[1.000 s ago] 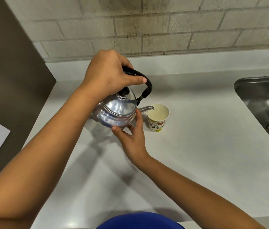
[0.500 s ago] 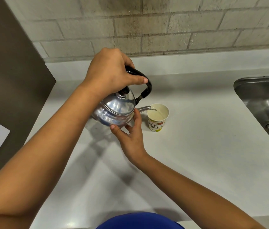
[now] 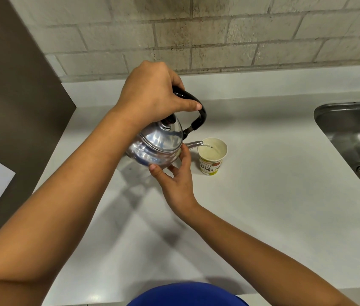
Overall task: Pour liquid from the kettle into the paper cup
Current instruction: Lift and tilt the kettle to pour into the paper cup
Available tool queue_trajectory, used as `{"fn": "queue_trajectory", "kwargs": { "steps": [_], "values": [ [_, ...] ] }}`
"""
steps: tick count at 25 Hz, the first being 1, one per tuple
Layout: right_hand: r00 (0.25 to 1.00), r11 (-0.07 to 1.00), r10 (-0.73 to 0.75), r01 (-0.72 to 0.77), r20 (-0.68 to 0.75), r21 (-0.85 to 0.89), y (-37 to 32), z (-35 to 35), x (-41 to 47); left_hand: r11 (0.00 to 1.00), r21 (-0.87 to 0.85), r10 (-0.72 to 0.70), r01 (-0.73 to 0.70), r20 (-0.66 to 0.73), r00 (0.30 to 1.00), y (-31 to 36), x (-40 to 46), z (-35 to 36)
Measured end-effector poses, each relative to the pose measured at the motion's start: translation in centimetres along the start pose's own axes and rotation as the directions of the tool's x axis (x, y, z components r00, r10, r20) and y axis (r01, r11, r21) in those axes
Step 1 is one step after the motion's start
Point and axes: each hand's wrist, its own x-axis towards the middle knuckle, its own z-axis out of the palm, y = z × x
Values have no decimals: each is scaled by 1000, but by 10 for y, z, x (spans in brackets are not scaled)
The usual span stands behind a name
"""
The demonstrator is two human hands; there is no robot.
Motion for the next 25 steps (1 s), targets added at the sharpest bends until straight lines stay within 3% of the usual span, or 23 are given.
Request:
{"fn": "queue_trajectory", "kwargs": {
  "steps": [25],
  "values": [
    [1000,1000,-7,8,-10,27,-4,4,-3,1000,20,15,-16,23,1000,6,-1,-4]
  ]
}}
